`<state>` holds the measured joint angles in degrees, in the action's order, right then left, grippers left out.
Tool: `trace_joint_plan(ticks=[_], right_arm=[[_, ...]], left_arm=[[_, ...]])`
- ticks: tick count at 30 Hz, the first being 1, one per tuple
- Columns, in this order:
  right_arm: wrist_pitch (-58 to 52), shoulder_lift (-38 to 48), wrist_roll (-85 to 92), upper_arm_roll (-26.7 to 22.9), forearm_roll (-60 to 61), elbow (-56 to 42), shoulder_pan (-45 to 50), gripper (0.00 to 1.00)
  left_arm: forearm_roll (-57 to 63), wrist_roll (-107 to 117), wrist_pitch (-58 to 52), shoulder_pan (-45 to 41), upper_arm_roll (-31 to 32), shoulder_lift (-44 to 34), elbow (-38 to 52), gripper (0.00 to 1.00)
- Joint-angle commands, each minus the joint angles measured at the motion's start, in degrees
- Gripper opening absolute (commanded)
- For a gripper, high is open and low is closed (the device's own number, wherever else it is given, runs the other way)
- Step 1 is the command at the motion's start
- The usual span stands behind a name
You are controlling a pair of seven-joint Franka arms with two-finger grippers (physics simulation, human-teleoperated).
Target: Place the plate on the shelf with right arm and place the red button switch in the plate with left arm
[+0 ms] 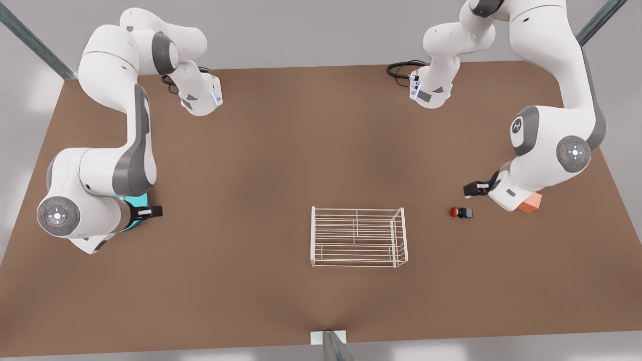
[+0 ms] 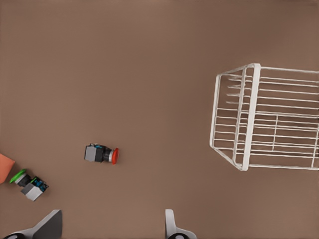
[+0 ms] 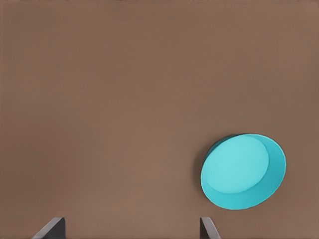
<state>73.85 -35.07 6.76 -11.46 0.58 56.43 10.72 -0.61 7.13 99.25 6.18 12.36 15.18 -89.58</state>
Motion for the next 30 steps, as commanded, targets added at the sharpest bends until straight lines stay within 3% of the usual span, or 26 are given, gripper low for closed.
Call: trace_joint_plan(ticks=[1,4,7,9,12,14,20,21,30], right_arm=[[1.8,0.0,6.2,-0.2,1.6,0.1,-0.3,1.00],[1.7,-0.3,7.1,-0.2,1.0,0.3,-0.3,1.00],[3.0,-1.4,9.6,-0.4,7.3,3.8,-6.9,1.00],[5.4,-3.2,15.0,-0.4,7.3,4.9,-11.2,1.00],[8.0,-3.0,17.1,-1.2,2.7,8.4,-12.0,1.00],[20.4,3.0,23.4,-1.5,3.3,23.4,-14.2,1.00],[24.9,1.1,30.2,-2.9,3.4,28.5,-20.1,1.00],[24.9,0.9,33.8,-2.9,7.8,28.4,-23.0,1.00],[32.1,-1.9,42.7,-3.0,9.3,34.5,-31.0,1.00]], left_arm=[[-0.1,6.8,5.5,0.1,0.0,-0.1,0.0,1.00],[-0.4,9.7,5.4,0.2,-0.1,0.3,-0.6,1.00],[-0.3,7.9,4.1,0.1,0.0,0.6,-0.8,1.00],[-1.9,39.2,2.8,0.3,-0.1,1.9,-1.2,1.00],[-3.1,54.5,3.4,0.6,-0.2,1.9,-3.1,1.00],[-3.1,59.2,12.6,1.0,-0.3,0.0,-9.7,1.00],[-3.3,59.1,33.9,2.5,-0.1,-3.8,-23.6,1.00],[-3.3,59.2,38.6,2.3,0.1,-3.8,-26.2,1.00],[-3.2,59.5,43.7,4.0,-0.1,0.7,-30.2,1.00]])
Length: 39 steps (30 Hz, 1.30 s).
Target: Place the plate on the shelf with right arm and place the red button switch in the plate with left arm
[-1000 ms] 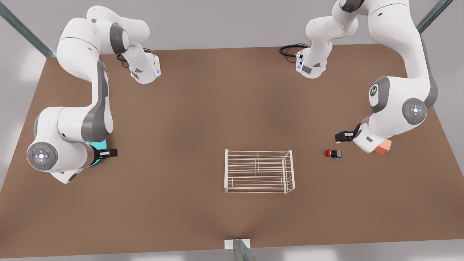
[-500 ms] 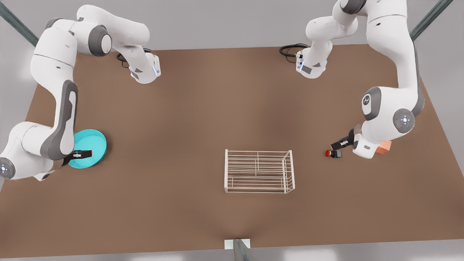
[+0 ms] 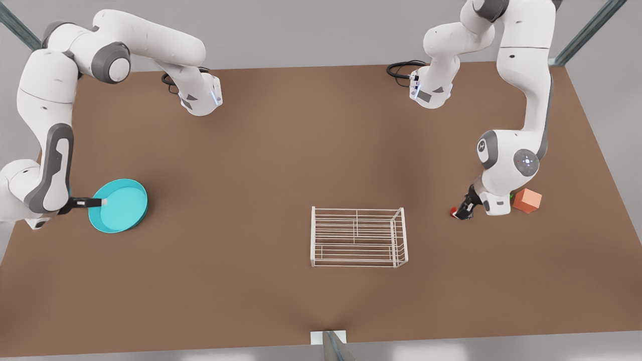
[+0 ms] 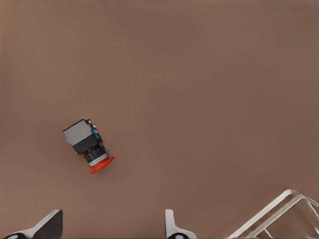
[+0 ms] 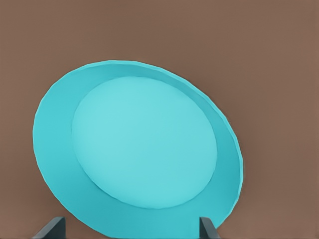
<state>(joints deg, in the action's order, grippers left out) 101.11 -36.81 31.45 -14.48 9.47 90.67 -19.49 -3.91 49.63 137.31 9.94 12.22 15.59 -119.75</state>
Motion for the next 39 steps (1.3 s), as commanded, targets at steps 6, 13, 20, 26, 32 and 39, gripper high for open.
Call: trace_joint_plan(ticks=[6,13,20,26,32,39], right_arm=[[10.1,-2.2,21.8,0.0,0.5,-0.1,-3.3,1.00],[13.5,-6.9,19.5,0.3,0.9,-0.7,-4.2,0.99],[13.5,-6.9,16.1,0.5,0.9,-0.7,-3.7,0.58],[13.5,-7.9,15.0,1.0,1.0,-0.7,-3.8,0.58],[13.3,-7.8,14.7,1.2,0.6,-1.1,-3.8,0.29],[12.5,-7.1,14.7,1.2,0.6,-1.5,-3.7,0.23]], left_arm=[[0.9,14.8,9.3,4.3,-0.1,2.6,-1.6,1.00],[0.9,14.6,19.1,4.8,-0.1,3.2,-6.7,1.00],[8.4,14.9,8.7,4.4,-0.2,3.9,-5.1,1.00],[9.8,17.3,8.0,4.4,-0.3,5.9,-5.1,1.00],[10.7,17.3,7.2,3.8,-0.3,7.7,-3.3,1.00],[13.1,17.8,8.7,4.0,-0.3,11.5,-2.1,1.00]])
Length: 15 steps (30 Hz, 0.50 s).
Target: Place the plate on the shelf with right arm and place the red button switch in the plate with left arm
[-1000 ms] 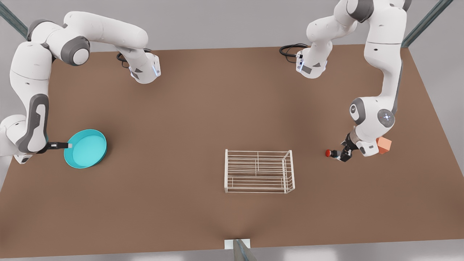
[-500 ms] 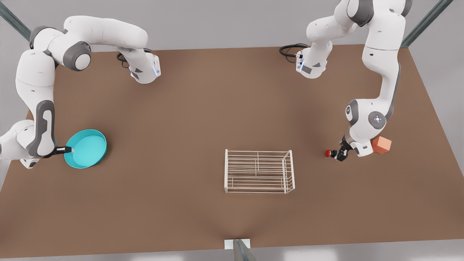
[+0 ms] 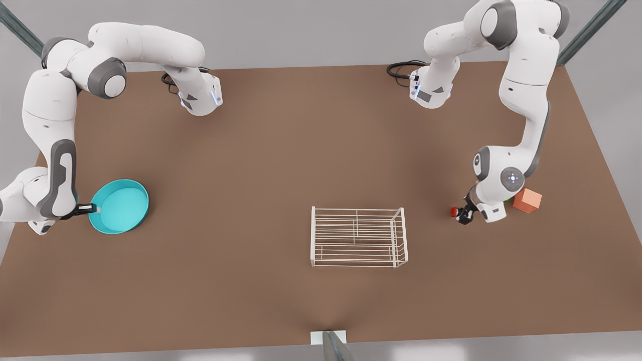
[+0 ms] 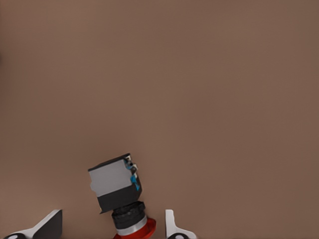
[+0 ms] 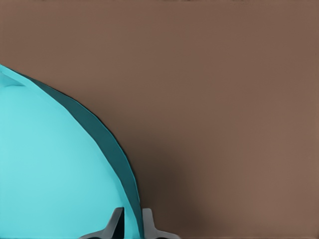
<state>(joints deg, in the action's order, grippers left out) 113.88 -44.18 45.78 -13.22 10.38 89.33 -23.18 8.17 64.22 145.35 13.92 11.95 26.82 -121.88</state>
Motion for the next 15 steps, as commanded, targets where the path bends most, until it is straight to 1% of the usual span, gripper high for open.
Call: trace_joint_plan(ticks=[1,4,5,10,11,15], right_arm=[[-0.5,0.3,0.4,0.1,-0.3,-0.2,0.1,0.23],[-2.2,1.6,0.4,0.3,-0.2,-0.2,0.0,0.22],[-2.8,1.8,0.4,0.3,-0.1,-0.3,0.0,0.20],[-6.1,3.7,0.4,0.4,0.2,-0.6,0.0,0.20],[-6.9,4.0,0.4,0.5,0.2,-0.6,0.0,0.19],[-7.7,4.9,0.3,0.7,0.3,-0.6,0.0,0.18]], left_arm=[[1.0,3.7,1.5,0.0,0.0,0.8,0.1,1.00],[1.1,4.0,1.9,0.0,0.0,1.0,0.3,1.00],[1.1,4.0,1.9,0.0,0.0,1.9,1.4,1.00],[1.1,5.2,1.6,-0.8,0.0,2.0,2.6,1.00],[2.4,5.1,1.7,-0.7,0.0,2.7,3.2,1.00],[4.0,5.1,1.8,-0.4,-0.8,3.9,3.5,1.00]])
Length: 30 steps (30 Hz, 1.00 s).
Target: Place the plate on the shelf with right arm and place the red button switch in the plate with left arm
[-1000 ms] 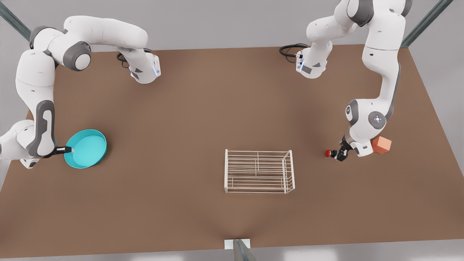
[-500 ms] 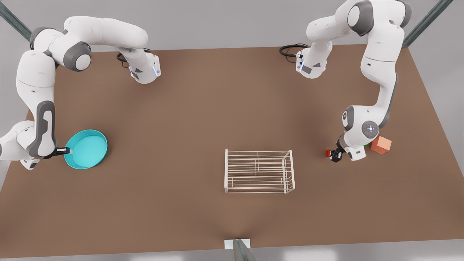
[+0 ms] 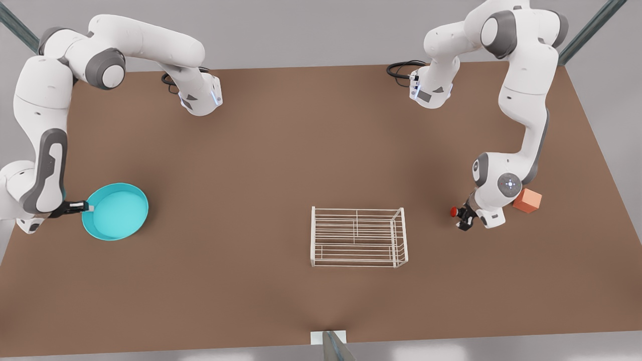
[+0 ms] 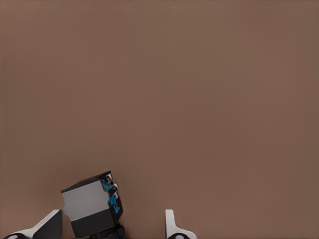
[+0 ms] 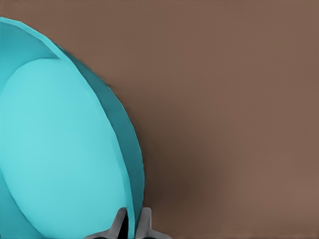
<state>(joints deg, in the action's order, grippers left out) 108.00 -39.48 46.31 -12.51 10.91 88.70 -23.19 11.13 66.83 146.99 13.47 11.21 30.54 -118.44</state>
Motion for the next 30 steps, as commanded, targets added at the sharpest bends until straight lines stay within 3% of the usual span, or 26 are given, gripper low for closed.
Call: trace_joint_plan(ticks=[1,9,20,22,25,30], right_arm=[[-1.8,0.2,-0.3,0.0,-0.2,0.0,0.0,0.17],[-6.3,4.2,-5.7,2.6,1.1,-0.1,2.0,0.14],[-9.9,8.6,-31.8,6.9,0.8,-2.1,16.9,0.14],[-10.4,8.8,-35.8,6.9,1.0,-2.9,19.3,0.14],[-10.9,9.3,-42.1,8.1,1.0,-3.4,22.2,0.14],[-10.9,9.6,-53.2,8.1,1.3,-4.8,28.4,0.14]], left_arm=[[2.0,2.5,0.1,0.1,-0.3,0.7,0.1,1.00],[3.5,2.5,-0.2,0.0,-0.8,0.1,-0.4,1.00],[5.6,3.8,-0.2,0.0,-0.8,0.3,-0.8,1.00],[5.7,4.7,-0.2,0.0,-0.8,0.2,-0.8,0.88],[5.7,5.1,-0.2,0.0,-0.8,0.3,-0.8,0.77],[5.7,5.3,-0.2,0.0,-0.9,0.3,-0.8,0.72]])
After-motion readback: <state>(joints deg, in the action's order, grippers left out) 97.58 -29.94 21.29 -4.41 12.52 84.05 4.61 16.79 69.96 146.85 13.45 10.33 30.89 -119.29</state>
